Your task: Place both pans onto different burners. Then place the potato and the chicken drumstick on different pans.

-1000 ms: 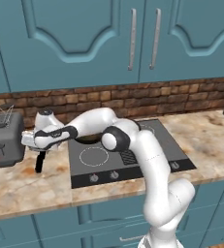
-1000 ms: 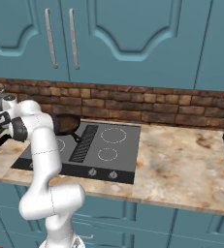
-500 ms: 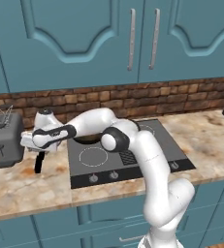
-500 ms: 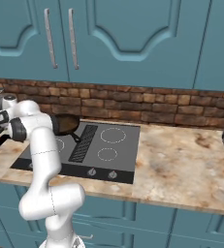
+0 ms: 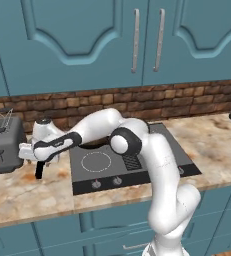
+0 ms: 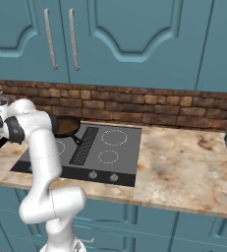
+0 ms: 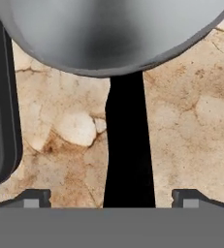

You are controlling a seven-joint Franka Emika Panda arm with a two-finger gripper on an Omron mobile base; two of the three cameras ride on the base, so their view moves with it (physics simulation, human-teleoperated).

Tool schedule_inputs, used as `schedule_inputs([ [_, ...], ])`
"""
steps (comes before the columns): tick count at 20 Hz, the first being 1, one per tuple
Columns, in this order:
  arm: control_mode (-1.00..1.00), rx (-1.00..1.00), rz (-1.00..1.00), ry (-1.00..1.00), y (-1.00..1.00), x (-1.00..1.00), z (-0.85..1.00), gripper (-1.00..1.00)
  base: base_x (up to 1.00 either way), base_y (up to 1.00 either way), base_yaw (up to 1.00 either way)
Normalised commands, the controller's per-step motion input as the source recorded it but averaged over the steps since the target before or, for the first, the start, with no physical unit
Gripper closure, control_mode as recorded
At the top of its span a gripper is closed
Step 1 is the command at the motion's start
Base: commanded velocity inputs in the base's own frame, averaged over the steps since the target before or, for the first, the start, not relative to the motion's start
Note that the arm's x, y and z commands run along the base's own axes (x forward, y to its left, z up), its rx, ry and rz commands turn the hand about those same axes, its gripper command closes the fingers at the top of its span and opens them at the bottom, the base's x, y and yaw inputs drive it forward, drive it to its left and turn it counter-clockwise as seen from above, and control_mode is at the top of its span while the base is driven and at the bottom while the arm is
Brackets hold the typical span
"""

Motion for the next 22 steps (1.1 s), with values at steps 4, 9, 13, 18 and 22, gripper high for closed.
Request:
schedule_inputs([
  [4, -1.00, 0.00, 0.01, -0.07, 0.00, -0.77, -0.08, -1.00, 0.00, 0.00, 0.00],
  [9, -1.00, 0.00, -0.01, -0.05, 0.00, -0.19, -0.26, -1.00, 0.00, 0.00, 0.00],
  [13, -1.00, 0.00, -0.08, 0.00, 0.00, 0.07, -0.13, -1.00, 0.00, 0.00, 0.00],
  [18, -1.00, 0.00, -0.11, 0.00, 0.00, 0.17, -0.05, -1.00, 0.00, 0.00, 0.00],
  [22, -1.00, 0.00, -0.10, 0.00, 0.00, 0.16, -0.06, 1.00, 0.00, 0.00, 0.00],
])
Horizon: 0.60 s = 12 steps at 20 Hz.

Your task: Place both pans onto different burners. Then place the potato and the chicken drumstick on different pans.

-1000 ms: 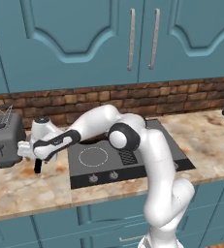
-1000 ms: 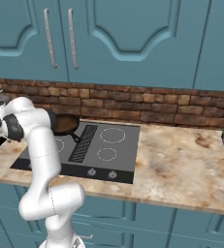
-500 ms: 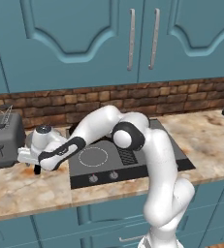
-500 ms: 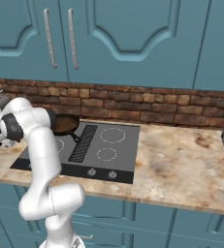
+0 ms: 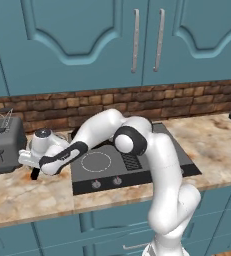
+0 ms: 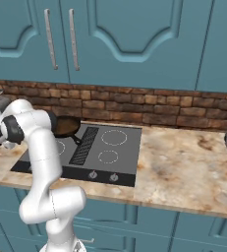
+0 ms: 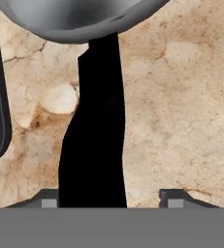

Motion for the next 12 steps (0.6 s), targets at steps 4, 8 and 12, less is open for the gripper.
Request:
schedule_inputs([
  [4, -1.00, 0.00, -0.05, -0.03, 0.00, -0.07, 0.00, 1.00, 0.00, 0.00, 0.00],
  [8, -1.00, 0.02, -0.06, -0.08, 0.00, -0.31, 0.11, 1.00, 0.00, 0.00, 0.00],
  [12, -1.00, 0.07, -0.11, -0.12, 0.00, -0.61, 0.17, 1.00, 0.00, 0.00, 0.00],
])
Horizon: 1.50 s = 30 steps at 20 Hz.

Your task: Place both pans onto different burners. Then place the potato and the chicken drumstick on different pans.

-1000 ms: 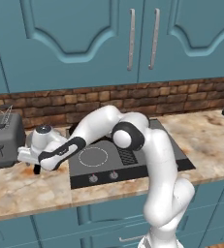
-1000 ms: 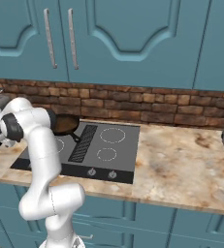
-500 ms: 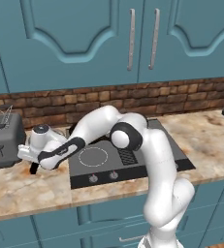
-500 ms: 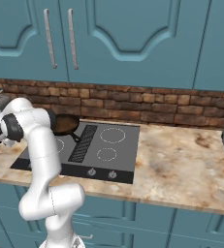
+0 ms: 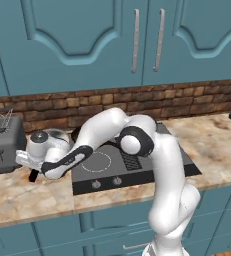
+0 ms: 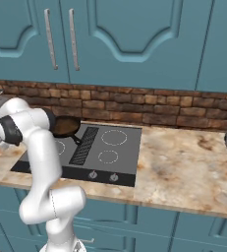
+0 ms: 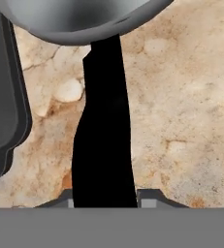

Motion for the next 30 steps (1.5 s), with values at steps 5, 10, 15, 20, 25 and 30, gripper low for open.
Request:
schedule_inputs([
  [5, -1.00, 0.10, -0.12, -0.09, 0.00, -0.74, 0.02, 1.00, 0.00, 0.00, 0.00],
  [10, -1.00, 0.11, -0.07, -0.06, 0.00, -0.73, 0.00, 1.00, 0.00, 0.00, 0.00],
  [15, -1.00, 0.16, -0.06, -0.02, 0.00, -0.70, 0.00, 1.00, 0.00, 0.00, 0.00],
  [20, -1.00, 0.17, -0.09, 0.00, 0.00, -0.74, 0.00, 1.00, 0.00, 0.00, 0.00],
  [25, -1.00, 0.13, -0.15, -0.02, 0.00, -0.86, -0.09, 1.00, 0.00, 0.00, 0.00],
  [30, -1.00, 0.04, -0.22, -0.05, 0.00, -0.93, -0.21, 1.00, 0.00, 0.00, 0.00],
])
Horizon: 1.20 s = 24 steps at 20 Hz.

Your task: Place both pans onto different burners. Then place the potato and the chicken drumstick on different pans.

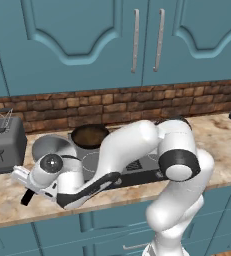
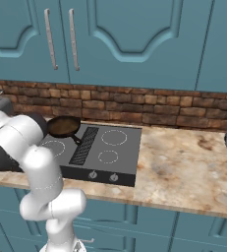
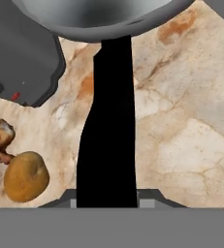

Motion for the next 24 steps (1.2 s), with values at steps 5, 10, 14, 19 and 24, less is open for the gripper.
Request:
schedule_inputs([
  [5, -1.00, 0.00, -0.26, -0.03, 0.00, -0.75, -0.26, 1.00, 0.00, 0.00, 0.00],
  [10, -1.00, 0.00, -0.25, 0.00, -0.01, -0.57, -0.46, 1.00, 0.00, 0.00, 0.00],
  [14, -1.00, 0.00, -0.22, 0.00, -0.02, -0.40, -0.48, 1.00, 0.00, 0.00, 0.00],
  [19, -1.00, 0.00, -0.15, 0.00, -0.12, -0.16, -0.31, 1.00, 0.00, 0.00, 0.00],
  [24, -1.00, 0.01, -0.05, 0.00, -0.29, 0.05, -0.09, 1.00, 0.00, 0.00, 0.00],
])
